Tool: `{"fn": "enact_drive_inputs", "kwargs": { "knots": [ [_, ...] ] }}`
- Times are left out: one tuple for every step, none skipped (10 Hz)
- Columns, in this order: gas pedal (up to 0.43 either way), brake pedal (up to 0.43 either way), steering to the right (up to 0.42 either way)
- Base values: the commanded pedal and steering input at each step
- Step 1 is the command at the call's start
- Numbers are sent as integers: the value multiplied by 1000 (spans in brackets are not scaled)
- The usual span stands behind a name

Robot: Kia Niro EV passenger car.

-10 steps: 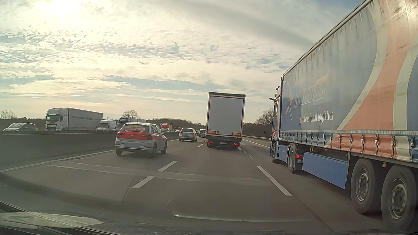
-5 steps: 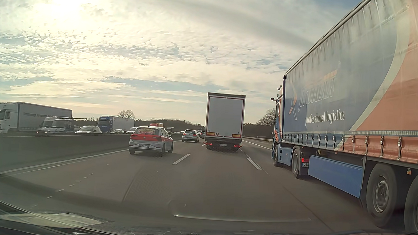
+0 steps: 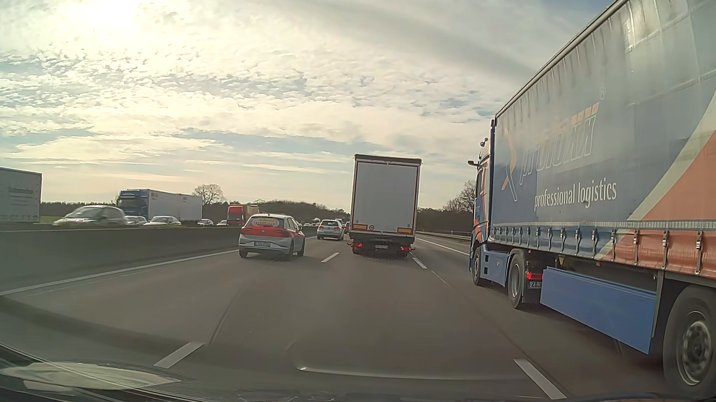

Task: Follow the waypoints while adhering to traffic rules and regulations

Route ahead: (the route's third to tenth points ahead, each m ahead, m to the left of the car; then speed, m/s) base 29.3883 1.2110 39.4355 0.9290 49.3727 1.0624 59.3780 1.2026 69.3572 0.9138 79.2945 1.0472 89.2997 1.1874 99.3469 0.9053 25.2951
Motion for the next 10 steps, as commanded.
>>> {"fn": "enact_drive_inputs", "kwargs": {
  "knots": [
    [98,0,-3],
    [87,0,-3],
    [79,0,-3],
    [79,0,-3],
    [47,0,-3],
    [0,0,-3],
    [0,0,-3],
    [0,0,-2],
    [0,0,-2],
    [0,0,-2]
  ]
}}
